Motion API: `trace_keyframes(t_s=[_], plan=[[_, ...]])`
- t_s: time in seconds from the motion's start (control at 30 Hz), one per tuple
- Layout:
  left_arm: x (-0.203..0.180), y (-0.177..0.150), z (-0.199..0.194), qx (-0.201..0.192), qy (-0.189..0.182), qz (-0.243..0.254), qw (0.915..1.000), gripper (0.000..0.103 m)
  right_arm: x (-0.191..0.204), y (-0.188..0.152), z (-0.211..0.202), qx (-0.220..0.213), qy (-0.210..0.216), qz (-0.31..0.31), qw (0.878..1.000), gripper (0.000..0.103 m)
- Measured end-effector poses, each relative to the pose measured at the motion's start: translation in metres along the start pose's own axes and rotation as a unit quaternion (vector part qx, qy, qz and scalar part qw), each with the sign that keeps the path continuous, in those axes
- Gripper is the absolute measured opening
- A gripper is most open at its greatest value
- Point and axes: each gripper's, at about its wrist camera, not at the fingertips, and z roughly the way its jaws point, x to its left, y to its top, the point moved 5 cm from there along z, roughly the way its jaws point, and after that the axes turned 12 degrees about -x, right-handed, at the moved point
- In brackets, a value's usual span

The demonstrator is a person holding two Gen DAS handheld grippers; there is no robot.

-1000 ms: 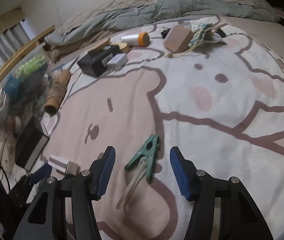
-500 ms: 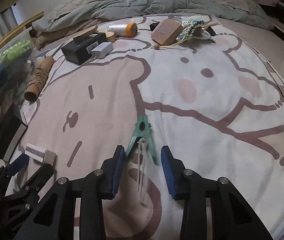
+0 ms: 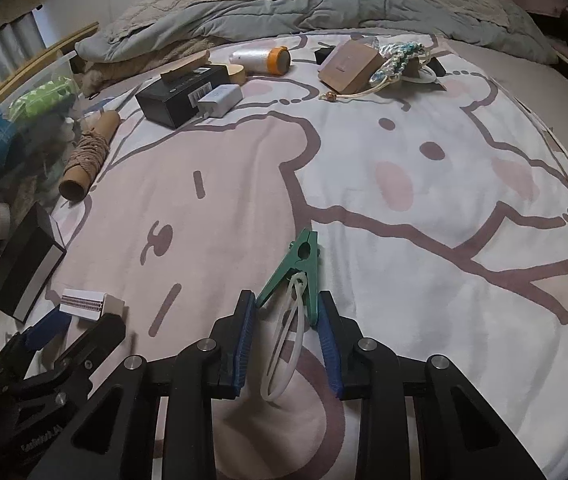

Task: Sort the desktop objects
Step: 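Close the right tool on the green clothespin and lift it, then carry the white case and green clothespin toward the clear bin with both tools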

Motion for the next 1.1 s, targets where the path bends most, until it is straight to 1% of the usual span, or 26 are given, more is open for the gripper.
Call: trace_keyframes(t_s=[0.07, 0.13, 0.23, 0.3, 0.33, 0.37, 0.47, 0.63, 0.73, 0.8, 0.93, 1.0, 1.1], plan=[[0.002, 0.001, 0.000, -0.003, 0.002, -0.015, 0.9999, 0.099, 0.001, 0.000, 0.000, -0.001, 0.002, 0.000, 1.000, 0.031], [0.004, 0.003, -0.001, -0.006, 0.007, -0.030, 0.9995, 0.095, 0.001, 0.001, -0.001, -0.003, 0.006, 0.003, 1.000, 0.031], [0.005, 0.002, -0.003, -0.007, 0.017, -0.020, 0.9996, 0.087, 0.002, 0.002, -0.003, -0.008, 0.017, 0.008, 1.000, 0.031], [0.006, 0.002, -0.004, -0.009, 0.019, -0.011, 0.9997, 0.076, 0.003, 0.003, -0.004, -0.012, 0.022, 0.009, 1.000, 0.031], [0.007, 0.003, -0.005, -0.010, 0.017, -0.012, 0.9997, 0.074, 0.004, 0.004, -0.004, -0.013, 0.024, 0.009, 1.000, 0.031], [0.008, 0.004, -0.005, -0.010, 0.015, -0.014, 0.9997, 0.068, 0.004, 0.004, -0.005, -0.014, 0.026, 0.008, 1.000, 0.031], [0.010, 0.006, -0.007, -0.008, 0.008, -0.019, 0.9997, 0.068, 0.005, 0.006, -0.007, -0.019, 0.034, 0.011, 0.999, 0.031], [0.014, 0.010, -0.011, -0.013, 0.008, -0.021, 0.9997, 0.068, 0.006, 0.010, -0.011, -0.029, 0.052, 0.021, 0.998, 0.031], [0.014, 0.015, -0.015, -0.022, 0.006, -0.010, 0.9997, 0.068, 0.006, 0.012, -0.013, -0.033, 0.061, 0.026, 0.997, 0.031], [0.014, 0.019, -0.019, -0.032, 0.010, 0.004, 0.9994, 0.068, 0.007, 0.013, -0.015, -0.035, 0.069, 0.033, 0.996, 0.031], [0.013, 0.030, -0.024, -0.040, 0.003, 0.010, 0.9991, 0.068, 0.009, 0.019, -0.023, -0.047, 0.085, 0.042, 0.994, 0.031], [0.011, 0.038, -0.026, -0.044, -0.003, 0.013, 0.9989, 0.068, 0.010, 0.024, -0.028, -0.053, 0.099, 0.052, 0.992, 0.031], [0.009, 0.056, -0.035, -0.062, -0.007, 0.022, 0.9978, 0.068, 0.012, 0.032, -0.037, -0.067, 0.112, 0.058, 0.990, 0.031]])
